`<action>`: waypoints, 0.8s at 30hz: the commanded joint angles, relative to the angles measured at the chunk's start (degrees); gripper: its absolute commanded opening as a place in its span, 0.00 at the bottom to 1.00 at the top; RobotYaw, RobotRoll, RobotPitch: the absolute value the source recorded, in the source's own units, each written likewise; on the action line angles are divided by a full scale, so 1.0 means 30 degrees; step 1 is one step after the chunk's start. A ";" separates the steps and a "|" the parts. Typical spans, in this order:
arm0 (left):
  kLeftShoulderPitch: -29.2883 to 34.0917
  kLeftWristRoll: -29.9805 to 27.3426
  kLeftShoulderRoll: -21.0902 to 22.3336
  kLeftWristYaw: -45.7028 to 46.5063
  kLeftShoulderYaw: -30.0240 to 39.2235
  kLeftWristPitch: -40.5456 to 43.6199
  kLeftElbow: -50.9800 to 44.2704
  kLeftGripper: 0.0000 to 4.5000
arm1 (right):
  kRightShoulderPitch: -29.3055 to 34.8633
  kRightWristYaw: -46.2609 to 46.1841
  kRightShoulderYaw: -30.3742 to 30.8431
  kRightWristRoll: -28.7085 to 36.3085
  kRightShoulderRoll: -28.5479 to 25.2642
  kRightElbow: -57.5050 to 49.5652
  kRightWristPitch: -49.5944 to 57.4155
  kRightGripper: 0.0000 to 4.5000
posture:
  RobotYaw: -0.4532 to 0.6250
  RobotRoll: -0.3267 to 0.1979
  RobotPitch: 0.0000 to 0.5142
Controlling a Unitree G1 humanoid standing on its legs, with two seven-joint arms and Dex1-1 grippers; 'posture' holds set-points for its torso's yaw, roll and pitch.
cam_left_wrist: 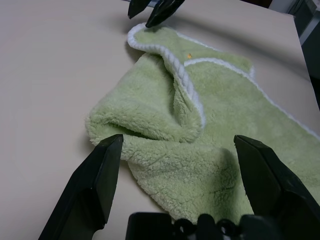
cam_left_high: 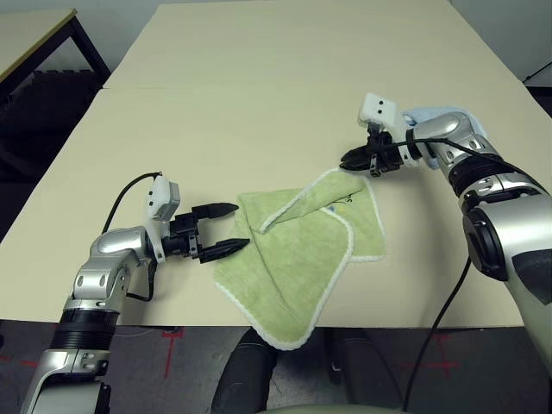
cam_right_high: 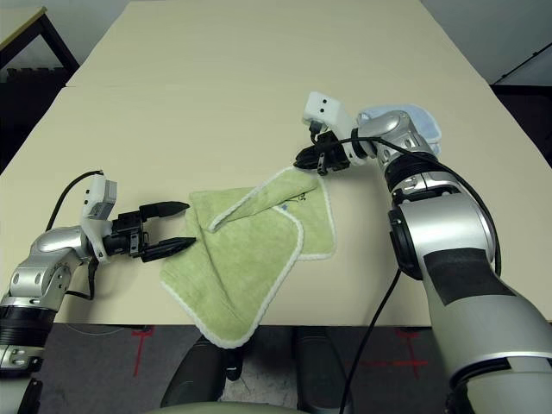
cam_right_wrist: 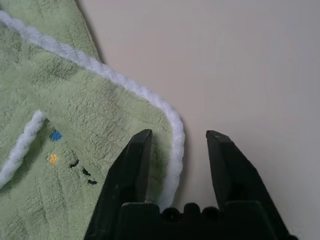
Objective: Fold the towel and set it aside.
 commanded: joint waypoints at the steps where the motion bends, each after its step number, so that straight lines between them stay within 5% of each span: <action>1: 0.0385 0.0153 -0.0079 0.0091 -0.0179 -0.0071 -0.0518 1.00 | -0.0281 -0.0120 0.0353 -0.0355 0.0139 0.0201 -0.0108 0.81 | 0.53 0.62 0.34; 4: 0.0525 0.0071 -0.0041 0.0069 -0.0128 -0.0076 -0.0654 1.00 | -0.0326 -0.0344 0.0538 -0.0545 0.0223 0.0237 -0.0108 0.99 | 0.54 0.62 0.35; 18: 0.0823 -0.0324 0.0308 0.0203 0.0472 -0.0238 -0.1822 1.00 | -0.0204 -0.0136 0.0647 -0.0974 0.0573 0.0315 0.0209 0.99 | 0.55 0.62 0.37; 24: 0.1066 -0.0307 0.0351 0.0363 0.0514 -0.0269 -0.2072 1.00 | -0.0212 0.0168 0.0681 -0.1102 0.0724 0.0330 0.0493 0.53 | 0.56 0.62 0.37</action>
